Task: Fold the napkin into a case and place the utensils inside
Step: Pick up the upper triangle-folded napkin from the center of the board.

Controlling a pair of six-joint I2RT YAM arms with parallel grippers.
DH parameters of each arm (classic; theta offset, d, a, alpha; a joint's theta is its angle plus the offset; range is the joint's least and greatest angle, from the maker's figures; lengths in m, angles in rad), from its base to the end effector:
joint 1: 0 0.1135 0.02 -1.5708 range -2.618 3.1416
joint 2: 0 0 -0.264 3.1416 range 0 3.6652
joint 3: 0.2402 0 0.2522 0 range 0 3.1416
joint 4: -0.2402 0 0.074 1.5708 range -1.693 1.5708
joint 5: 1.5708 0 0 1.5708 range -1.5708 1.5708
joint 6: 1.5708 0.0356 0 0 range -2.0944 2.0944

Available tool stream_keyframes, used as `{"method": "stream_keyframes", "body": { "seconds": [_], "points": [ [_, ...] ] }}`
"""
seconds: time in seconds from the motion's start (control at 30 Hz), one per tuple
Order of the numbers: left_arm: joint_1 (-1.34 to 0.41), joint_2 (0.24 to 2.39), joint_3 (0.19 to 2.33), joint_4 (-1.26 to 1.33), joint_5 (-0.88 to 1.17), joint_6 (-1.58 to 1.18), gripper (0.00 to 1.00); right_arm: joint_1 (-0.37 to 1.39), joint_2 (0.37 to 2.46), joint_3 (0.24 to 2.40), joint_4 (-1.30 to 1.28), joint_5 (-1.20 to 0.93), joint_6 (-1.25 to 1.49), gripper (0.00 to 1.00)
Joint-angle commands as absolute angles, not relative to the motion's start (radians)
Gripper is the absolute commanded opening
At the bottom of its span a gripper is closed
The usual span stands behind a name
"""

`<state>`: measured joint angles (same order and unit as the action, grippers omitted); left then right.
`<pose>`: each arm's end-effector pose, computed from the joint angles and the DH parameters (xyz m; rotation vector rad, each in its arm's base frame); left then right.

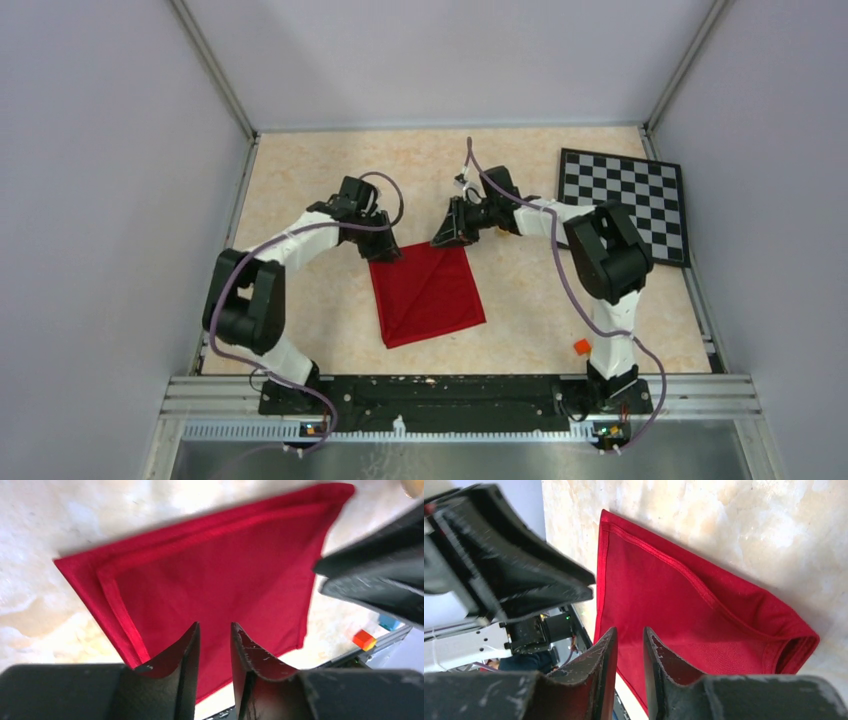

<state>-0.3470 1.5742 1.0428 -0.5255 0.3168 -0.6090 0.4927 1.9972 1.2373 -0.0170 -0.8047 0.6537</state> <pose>0.2929 -0.1177 0.2112 -0.2439 2.7314 -0.7198 0.3566 0.2205 0.1594 -0.2439 2.5319 1.4646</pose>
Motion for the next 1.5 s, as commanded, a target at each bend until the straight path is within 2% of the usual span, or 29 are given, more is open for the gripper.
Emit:
{"method": "stream_keyframes", "body": {
  "seconds": [0.0, 0.2, 0.57, 0.93, 1.07, 1.2, 1.33, 1.47],
  "points": [
    [-0.291, 1.676, 1.085, -0.483, 0.342, -0.522, 0.32, 0.479, 2.045, 1.255, 0.084, -0.858, 0.647, 0.23],
    [-0.216, 1.743, 1.064, -0.429, 0.319, -0.501, 0.28, 0.475, 2.092, 1.282, 0.094, -0.868, 0.647, 0.17],
    [-0.181, 1.765, 1.005, -0.420, 0.286, -0.505, 0.23, 0.475, 2.162, 1.344, 0.060, -0.844, 0.613, 0.17],
    [-0.179, 1.746, 0.985, -0.433, 0.234, -0.500, 0.20, 0.471, 2.118, 1.333, 0.021, -0.819, 0.583, 0.28],
    [-0.178, 1.754, 0.980, -0.428, 0.237, -0.500, 0.19, 0.456, 2.151, 1.292, 0.075, -0.818, 0.600, 0.29],
    [-0.179, 1.750, 0.977, -0.426, 0.251, -0.500, 0.18, 0.456, 2.192, 1.350, -0.036, -0.753, 0.514, 0.30],
    [-0.179, 1.705, 0.987, -0.439, 0.276, -0.492, 0.18, 0.484, 2.100, 1.393, -0.149, -0.690, 0.452, 0.36],
    [-0.179, 1.640, 0.997, -0.458, 0.328, -0.480, 0.24, 0.525, 1.973, 1.409, -0.255, -0.620, 0.414, 0.42]
  ]
}}
